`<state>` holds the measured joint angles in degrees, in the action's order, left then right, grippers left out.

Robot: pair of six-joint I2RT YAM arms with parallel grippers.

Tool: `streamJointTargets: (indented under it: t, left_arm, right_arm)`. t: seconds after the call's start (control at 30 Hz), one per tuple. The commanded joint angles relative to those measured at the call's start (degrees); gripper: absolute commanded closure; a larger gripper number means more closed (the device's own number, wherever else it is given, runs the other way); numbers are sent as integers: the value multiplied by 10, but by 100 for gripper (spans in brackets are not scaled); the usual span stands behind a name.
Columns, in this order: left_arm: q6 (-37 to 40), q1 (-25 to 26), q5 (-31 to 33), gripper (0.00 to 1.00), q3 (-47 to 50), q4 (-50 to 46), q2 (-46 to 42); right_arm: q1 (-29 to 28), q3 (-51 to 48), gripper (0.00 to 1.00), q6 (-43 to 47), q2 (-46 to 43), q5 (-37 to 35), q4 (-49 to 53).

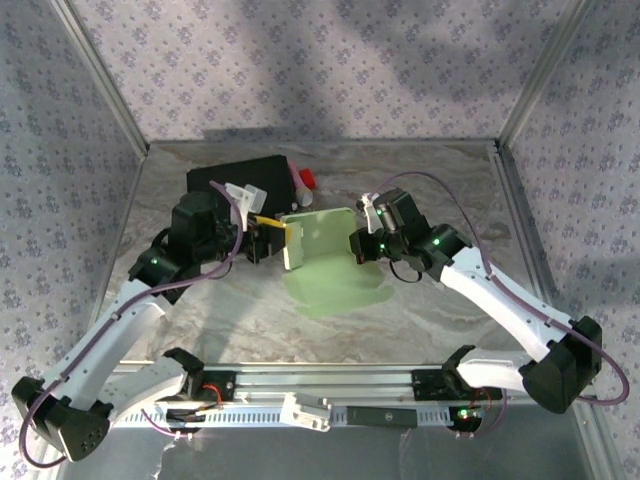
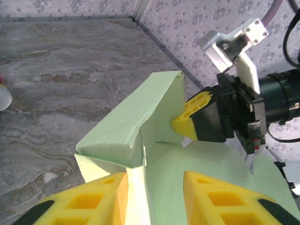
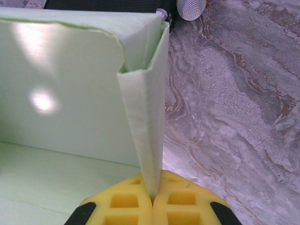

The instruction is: Fold the paper box

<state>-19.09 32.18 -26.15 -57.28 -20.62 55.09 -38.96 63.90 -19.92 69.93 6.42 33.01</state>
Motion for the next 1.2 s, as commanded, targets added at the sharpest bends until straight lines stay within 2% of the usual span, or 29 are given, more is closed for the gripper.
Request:
streamJointTargets:
  t: [0.0,0.23,0.67,0.97,1.17]
  left_arm:
    - [20,9,22,63,-2,-21,-6]
    - [20,10,40,62,16,-14,-23]
    - [29,23,58,66,0,-10,18]
    - [33,51,111,78,-6,-15,33]
    - [32,79,154,89,-13,-17,45]
  right_arm:
    - [-1,17,100,-7,2,11,4]
    - [-3,14,100,-7,5,10,1]
    - [-17,16,100,-6,8,9,1]
    - [-27,18,100,-11,4,-1,1]
    - [-38,20,100,-16,5,-11,1]
